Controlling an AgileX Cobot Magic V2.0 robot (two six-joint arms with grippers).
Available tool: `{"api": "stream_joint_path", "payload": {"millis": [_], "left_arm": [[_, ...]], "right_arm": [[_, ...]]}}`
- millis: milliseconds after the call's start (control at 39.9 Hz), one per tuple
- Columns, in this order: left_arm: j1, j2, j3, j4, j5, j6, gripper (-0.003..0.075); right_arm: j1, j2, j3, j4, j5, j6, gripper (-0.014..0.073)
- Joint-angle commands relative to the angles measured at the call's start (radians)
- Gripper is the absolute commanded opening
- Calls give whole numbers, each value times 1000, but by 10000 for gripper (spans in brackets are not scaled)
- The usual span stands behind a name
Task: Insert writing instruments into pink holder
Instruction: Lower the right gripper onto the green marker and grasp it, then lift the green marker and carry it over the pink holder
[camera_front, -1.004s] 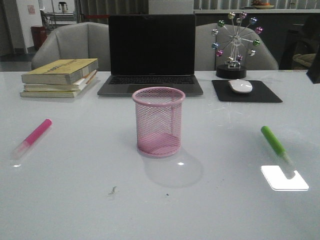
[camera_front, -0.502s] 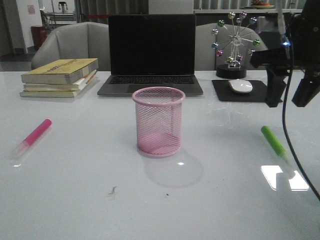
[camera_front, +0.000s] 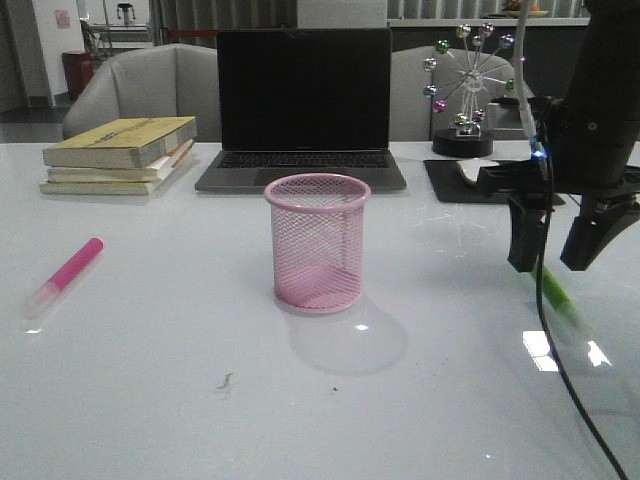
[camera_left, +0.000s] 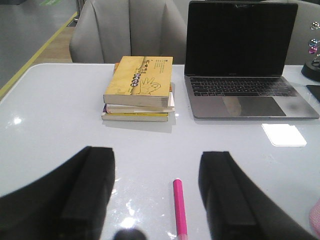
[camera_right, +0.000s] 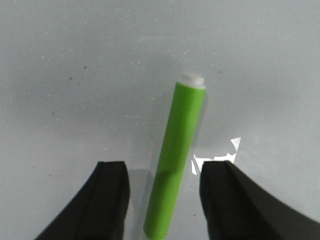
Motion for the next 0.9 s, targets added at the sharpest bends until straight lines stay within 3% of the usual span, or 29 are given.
{"api": "stream_joint_path", "payload": {"millis": [0,402,527,703,878], "left_arm": [[-8,-3,-37,-9,-78,-10,447],[-8,-3,-37,-9,-78,-10,447],[-8,-3,-37,-9,-78,-10,447],[-8,-3,-37,-9,-78,-10,447],[-8,-3,-37,-9,-78,-10,447]], "right_arm": [[-3,-39,-34,6,-28,-11,447],[-3,20,-34,6,-26,-11,436],[-3,22,-34,1,-33,-11,321],[-3,22,-34,-5,-51,-11,64],[1,-8,-34,-5,-80,-11,58]]}}
